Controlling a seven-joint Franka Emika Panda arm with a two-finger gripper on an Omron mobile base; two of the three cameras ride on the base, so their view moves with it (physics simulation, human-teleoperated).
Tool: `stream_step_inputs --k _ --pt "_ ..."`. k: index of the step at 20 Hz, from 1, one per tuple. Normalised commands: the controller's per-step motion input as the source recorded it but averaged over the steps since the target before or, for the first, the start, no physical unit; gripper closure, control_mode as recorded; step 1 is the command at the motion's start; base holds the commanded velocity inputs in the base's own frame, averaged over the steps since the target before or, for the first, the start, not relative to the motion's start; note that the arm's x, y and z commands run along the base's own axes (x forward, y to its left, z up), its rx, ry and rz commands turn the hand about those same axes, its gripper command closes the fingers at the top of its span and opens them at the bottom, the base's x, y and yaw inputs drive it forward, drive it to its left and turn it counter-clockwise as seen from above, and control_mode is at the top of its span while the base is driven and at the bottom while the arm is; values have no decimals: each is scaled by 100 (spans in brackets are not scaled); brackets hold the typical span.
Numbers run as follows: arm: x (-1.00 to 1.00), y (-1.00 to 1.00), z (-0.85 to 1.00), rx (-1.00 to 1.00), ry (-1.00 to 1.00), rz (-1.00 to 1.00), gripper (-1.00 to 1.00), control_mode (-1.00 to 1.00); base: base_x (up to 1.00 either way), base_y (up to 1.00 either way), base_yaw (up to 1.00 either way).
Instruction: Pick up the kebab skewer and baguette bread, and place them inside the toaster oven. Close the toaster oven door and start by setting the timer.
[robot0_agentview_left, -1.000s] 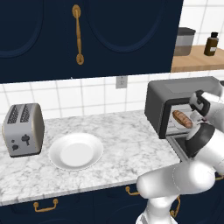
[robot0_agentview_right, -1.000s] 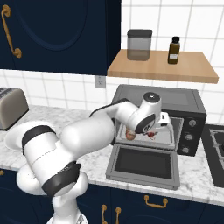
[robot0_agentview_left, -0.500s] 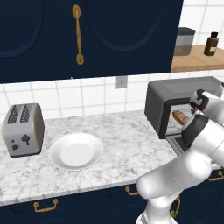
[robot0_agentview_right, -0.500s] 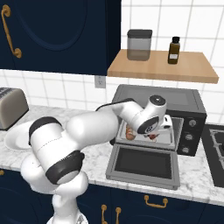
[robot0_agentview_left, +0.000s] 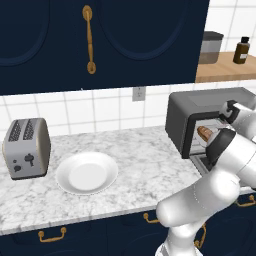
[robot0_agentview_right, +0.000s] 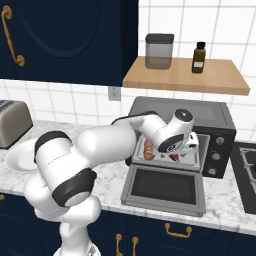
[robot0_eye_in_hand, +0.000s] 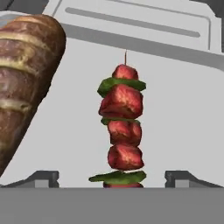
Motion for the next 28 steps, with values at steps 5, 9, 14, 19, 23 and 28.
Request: stream_step_inputs --k 5,9,14,19,23,28 --pt "-83 0 78 3 -4 -7 -100 -100 0 0 0" --pt "-92 15 -32 5 11 -50 -100 -100 0 0 0" --pt "-25 19 -54 5 22 -50 -100 -100 0 0 0" --pt "-7 0 -73 0 7 -38 -100 -100 0 0 0" --pt "82 0 -28 0 0 -25 -100 -100 0 0 0" --pt "64 0 -36 0 0 -15 -100 -100 0 0 0"
